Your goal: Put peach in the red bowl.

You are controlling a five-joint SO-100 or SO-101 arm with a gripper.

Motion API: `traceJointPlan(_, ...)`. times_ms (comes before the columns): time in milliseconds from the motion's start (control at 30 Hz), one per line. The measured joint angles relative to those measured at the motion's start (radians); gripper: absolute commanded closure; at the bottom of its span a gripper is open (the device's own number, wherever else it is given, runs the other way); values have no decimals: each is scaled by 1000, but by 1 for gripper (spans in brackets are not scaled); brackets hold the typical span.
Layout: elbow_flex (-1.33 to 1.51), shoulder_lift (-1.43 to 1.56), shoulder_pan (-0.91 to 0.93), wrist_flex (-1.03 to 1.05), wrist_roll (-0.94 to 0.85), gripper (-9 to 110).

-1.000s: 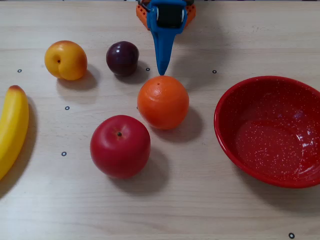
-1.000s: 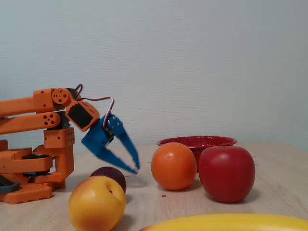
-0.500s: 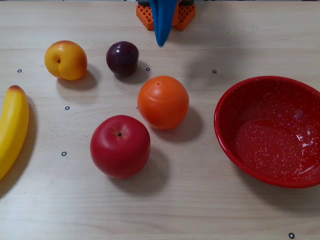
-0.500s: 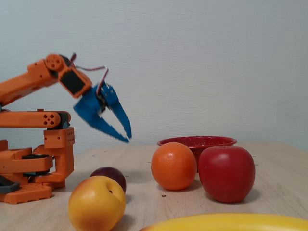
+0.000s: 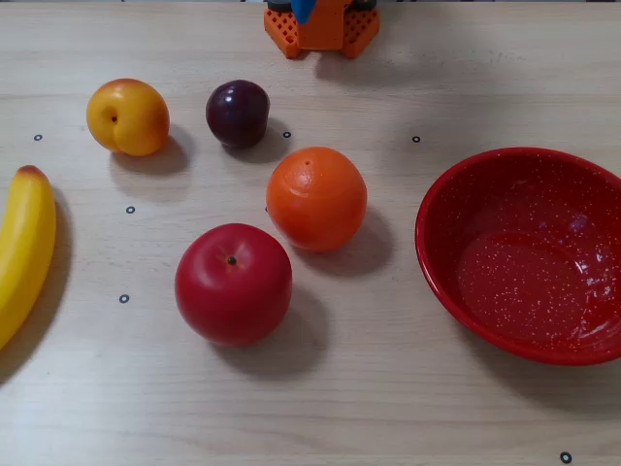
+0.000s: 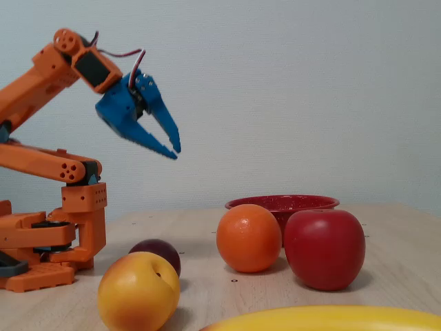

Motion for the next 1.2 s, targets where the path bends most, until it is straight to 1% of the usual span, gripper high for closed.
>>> traceJointPlan(100,-89,-77,94,26,0,102)
traceJointPlan(300,-241,-238,202,40,-21,102)
traceJointPlan(633,-413,-525,420,44,-71,102)
traceJointPlan(1000,-563,-756,629,46,-193,101)
traceJointPlan(1200,-578,-882,721,121,-272,101)
